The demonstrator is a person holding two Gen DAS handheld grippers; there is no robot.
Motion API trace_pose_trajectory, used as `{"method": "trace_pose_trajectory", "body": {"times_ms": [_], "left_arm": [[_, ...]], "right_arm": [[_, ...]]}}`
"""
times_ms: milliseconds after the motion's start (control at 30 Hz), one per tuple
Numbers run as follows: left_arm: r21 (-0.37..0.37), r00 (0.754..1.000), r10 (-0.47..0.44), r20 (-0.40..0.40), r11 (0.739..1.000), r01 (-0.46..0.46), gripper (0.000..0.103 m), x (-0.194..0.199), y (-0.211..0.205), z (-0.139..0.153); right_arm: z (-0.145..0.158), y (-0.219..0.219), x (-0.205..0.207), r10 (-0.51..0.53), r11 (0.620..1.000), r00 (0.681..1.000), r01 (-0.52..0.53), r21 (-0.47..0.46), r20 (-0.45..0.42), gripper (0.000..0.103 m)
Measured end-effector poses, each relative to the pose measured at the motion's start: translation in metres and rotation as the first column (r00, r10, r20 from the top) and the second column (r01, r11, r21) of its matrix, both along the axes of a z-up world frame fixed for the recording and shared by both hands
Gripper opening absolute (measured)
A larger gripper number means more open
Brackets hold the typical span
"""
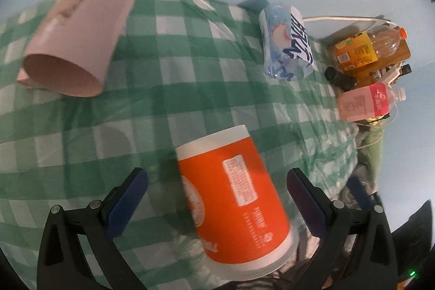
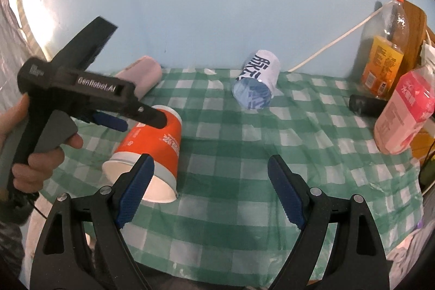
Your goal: Flip cup upside down
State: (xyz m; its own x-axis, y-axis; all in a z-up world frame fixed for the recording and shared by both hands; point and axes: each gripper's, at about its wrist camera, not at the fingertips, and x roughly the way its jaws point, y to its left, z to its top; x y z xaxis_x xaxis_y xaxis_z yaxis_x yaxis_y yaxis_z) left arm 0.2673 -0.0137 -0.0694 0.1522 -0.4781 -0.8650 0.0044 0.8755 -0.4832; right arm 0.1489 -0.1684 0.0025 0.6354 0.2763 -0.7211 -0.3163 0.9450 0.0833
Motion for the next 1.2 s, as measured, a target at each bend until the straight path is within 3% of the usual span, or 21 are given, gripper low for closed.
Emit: {"method": "trace_pose_trajectory", "body": {"times_ms": [333,500,667,833,900,1000,1067,1200], "left_arm": [[0.012,0.999,-0.008,-0.052,1.0,0.009,0.099,0.017,-0.005,-0.011],[0.027,0.996,-0.055,-0.07,0.998,0.057,0.075,0.018,-0.016,-0.017],[0.003,0.999,-0.046,-0.026,0.999,0.046,0.072,0.017,-0.016,-0.012],[0.038,0.992,-0.039,0.121,0.999,0.034,0.071,0.004,-0.015,0.019],[0.109,0.972,-0.04,0.233,0.994,0.015,0.071,-0.007,-0.017,0.039],[0.212,0.911,-0.067,0.407,0.977,-0.022,0.068,-0.029,-0.022,0.065],[0.222,0.889,-0.072,0.452,0.975,-0.034,0.067,-0.037,-0.022,0.071],[0.281,0.821,-0.095,0.562,0.956,-0.082,0.067,-0.057,-0.032,0.083]], "right_arm": [[-0.01,-0.001,-0.001,0.001,1.0,1.0,0.0,0.02,-0.022,0.086],[-0.013,-0.005,-0.002,-0.004,0.999,0.999,0.006,0.035,-0.033,0.086],[-0.015,-0.006,-0.002,-0.005,0.999,0.999,0.007,0.045,-0.038,0.086],[-0.022,-0.008,-0.002,-0.006,0.998,0.998,0.009,0.057,-0.057,0.086],[-0.023,-0.01,-0.001,-0.015,0.997,0.998,0.019,0.073,-0.064,0.086],[-0.023,-0.013,-0.001,-0.022,0.996,0.998,0.028,0.088,-0.066,0.086],[-0.023,-0.012,-0.002,-0.022,0.996,0.998,0.027,0.088,-0.063,0.086],[-0.024,-0.013,-0.003,-0.022,0.995,0.997,0.029,0.099,-0.072,0.086]]}}
